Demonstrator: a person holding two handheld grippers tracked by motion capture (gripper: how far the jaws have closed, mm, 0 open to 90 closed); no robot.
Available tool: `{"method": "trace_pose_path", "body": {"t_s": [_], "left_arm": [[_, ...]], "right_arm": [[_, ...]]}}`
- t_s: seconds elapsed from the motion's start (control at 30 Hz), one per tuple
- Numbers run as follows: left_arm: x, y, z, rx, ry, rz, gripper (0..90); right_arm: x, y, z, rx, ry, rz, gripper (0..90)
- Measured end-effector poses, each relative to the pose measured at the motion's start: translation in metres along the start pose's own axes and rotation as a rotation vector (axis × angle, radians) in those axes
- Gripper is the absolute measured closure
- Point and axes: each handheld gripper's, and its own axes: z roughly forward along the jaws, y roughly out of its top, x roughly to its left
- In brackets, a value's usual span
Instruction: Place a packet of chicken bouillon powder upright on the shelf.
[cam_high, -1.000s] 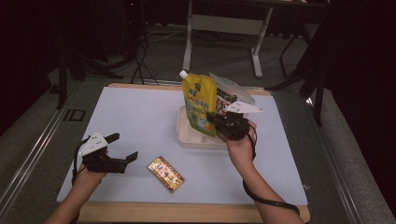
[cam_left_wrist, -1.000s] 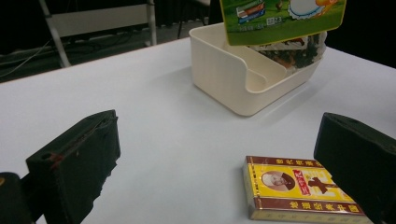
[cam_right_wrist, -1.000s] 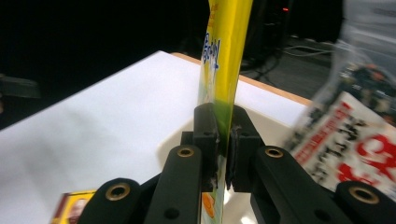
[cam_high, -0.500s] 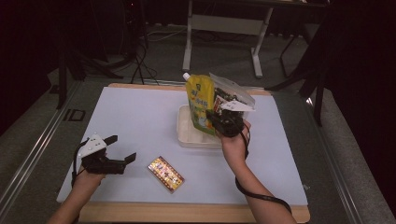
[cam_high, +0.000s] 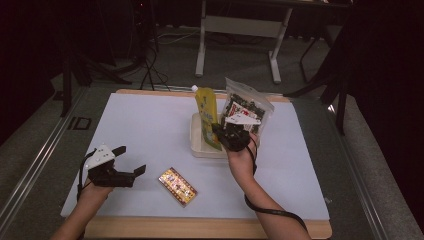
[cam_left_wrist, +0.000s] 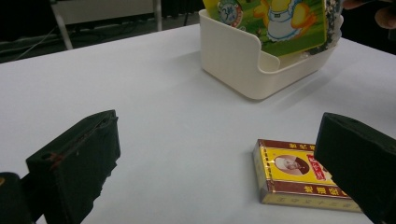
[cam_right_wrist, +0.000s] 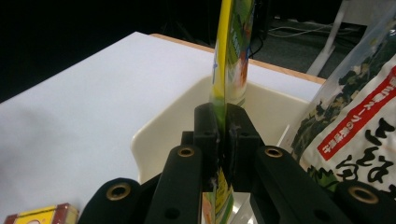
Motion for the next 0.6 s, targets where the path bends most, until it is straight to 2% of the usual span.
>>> {"method": "trace_pose_path", "body": {"t_s": [0.13, 0.37, 0.47, 0.53, 0.6], "left_arm": [[0.0, 0.0, 0.002, 0.007, -0.007, 0.005, 0.7], [-0.001, -0.001, 0.004, 0.017, -0.015, 0.012, 0.7], [-0.002, -0.001, 0.004, 0.018, -0.016, 0.016, 0.7], [-0.002, -0.001, 0.003, 0.019, -0.016, 0.016, 0.7], [-0.001, -0.002, 0.003, 0.018, -0.018, 0.014, 0.7]], "right_arm": [[0.002, -0.006, 0.005, 0.022, 0.002, -0.037, 84.8], [0.003, -0.012, 0.004, 0.031, 0.018, -0.102, 84.9], [0.003, -0.013, 0.004, 0.034, 0.04, -0.119, 84.9], [0.001, -0.014, 0.004, 0.034, 0.058, -0.109, 84.9], [0.003, -0.015, 0.004, 0.035, 0.055, -0.148, 85.0]]}}
